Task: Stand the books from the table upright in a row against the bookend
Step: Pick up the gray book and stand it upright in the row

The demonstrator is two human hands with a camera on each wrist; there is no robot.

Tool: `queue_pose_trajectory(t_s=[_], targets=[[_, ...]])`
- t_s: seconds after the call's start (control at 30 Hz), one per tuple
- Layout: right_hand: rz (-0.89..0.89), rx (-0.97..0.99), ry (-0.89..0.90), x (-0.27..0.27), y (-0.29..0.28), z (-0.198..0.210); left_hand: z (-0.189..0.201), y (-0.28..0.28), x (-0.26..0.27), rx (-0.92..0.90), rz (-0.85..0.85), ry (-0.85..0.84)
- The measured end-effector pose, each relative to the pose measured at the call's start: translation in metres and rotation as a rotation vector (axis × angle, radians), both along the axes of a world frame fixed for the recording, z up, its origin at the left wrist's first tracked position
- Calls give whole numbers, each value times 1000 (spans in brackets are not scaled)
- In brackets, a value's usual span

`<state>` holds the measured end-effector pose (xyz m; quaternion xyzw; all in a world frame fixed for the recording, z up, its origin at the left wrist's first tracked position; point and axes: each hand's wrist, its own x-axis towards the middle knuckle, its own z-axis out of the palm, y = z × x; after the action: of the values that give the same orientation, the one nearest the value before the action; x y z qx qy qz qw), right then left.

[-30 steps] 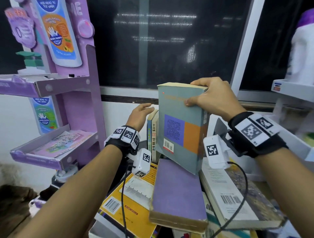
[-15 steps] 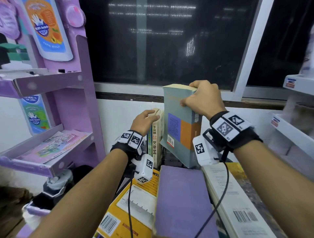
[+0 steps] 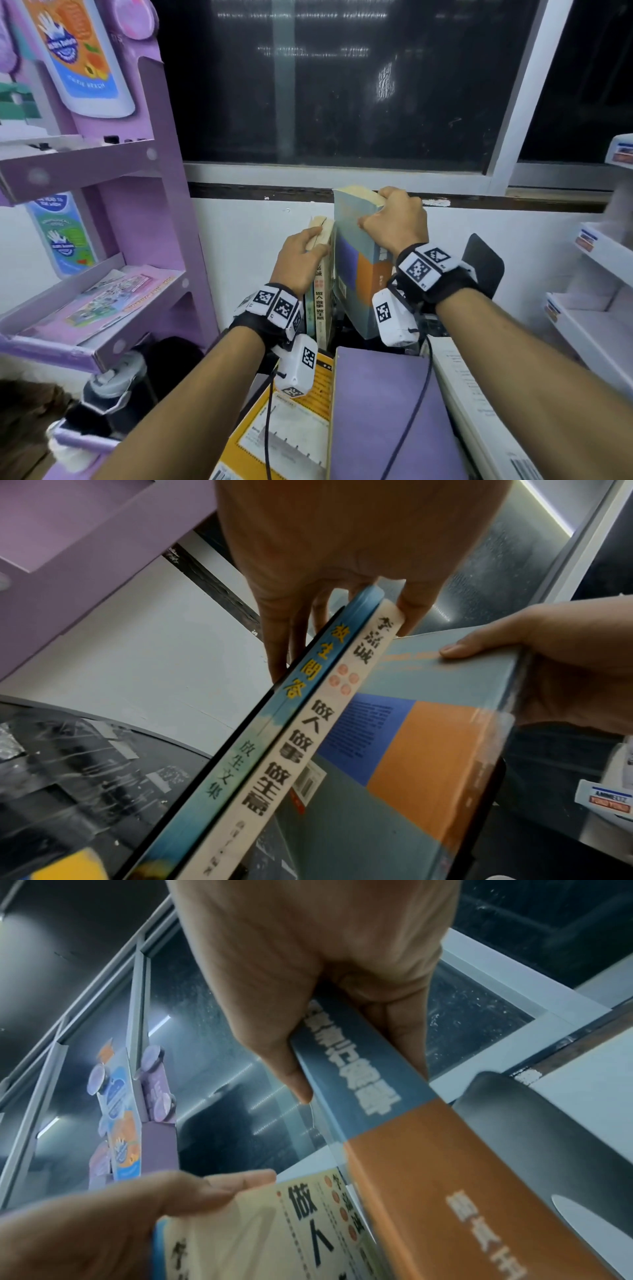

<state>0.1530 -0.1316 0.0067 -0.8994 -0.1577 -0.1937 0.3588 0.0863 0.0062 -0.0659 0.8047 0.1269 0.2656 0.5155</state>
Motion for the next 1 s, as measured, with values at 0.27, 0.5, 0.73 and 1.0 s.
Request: queue_pose_trajectory(t_s=[0.27,0.5,0.73,1.0], targets=[[7,13,53,11,14,-26,-5,3,2,80,-19,-11],[40,49,97,6,22,-35,-5,4,2,90,-39,-11],[145,18,148,-8,15,-34,-5,9,0,55,-66,-12],[369,-76,315,-13,4,-27,-11,20,-9,-116,-208,11]])
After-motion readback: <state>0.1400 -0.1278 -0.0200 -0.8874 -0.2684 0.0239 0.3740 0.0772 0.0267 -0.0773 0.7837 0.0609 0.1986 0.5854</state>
